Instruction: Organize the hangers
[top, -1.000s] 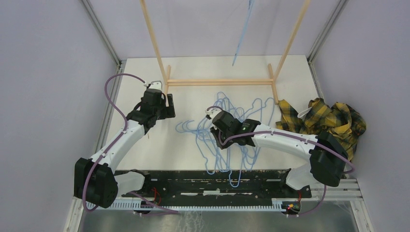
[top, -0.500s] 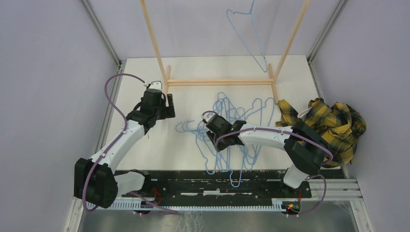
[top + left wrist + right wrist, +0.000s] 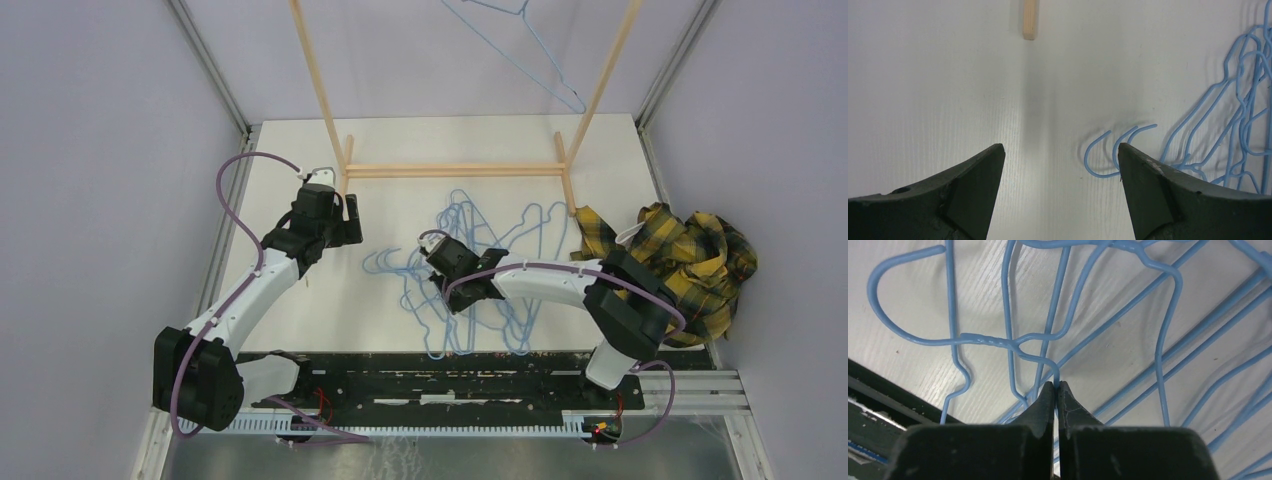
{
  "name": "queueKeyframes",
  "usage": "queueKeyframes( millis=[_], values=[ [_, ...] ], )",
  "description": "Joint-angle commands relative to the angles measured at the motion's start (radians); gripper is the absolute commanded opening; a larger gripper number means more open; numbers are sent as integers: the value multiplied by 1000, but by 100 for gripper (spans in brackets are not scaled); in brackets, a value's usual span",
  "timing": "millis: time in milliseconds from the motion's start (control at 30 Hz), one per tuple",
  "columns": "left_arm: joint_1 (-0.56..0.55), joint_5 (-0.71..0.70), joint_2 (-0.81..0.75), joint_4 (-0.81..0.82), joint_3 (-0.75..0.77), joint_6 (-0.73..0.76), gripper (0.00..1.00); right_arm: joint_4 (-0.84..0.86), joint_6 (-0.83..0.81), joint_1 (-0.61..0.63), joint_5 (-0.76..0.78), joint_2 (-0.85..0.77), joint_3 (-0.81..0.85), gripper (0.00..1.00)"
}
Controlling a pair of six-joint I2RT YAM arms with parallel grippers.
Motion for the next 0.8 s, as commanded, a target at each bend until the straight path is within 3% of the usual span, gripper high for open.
queueKeyframes(
  millis=[0, 400, 567, 767],
  values=[
    [0, 1, -25, 16, 8, -23, 91, -57, -10, -4, -27, -143, 54, 1],
    [1, 3, -28, 17, 11, -25, 91, -118, 15, -41, -19, -378, 258, 1],
    [1, 5, -38, 24, 12, -26, 91, 28, 133, -187, -282, -327, 429, 1],
    [0, 1, -54, 25, 11, -24, 91, 165, 289, -290, -576, -103, 745, 1]
  ],
)
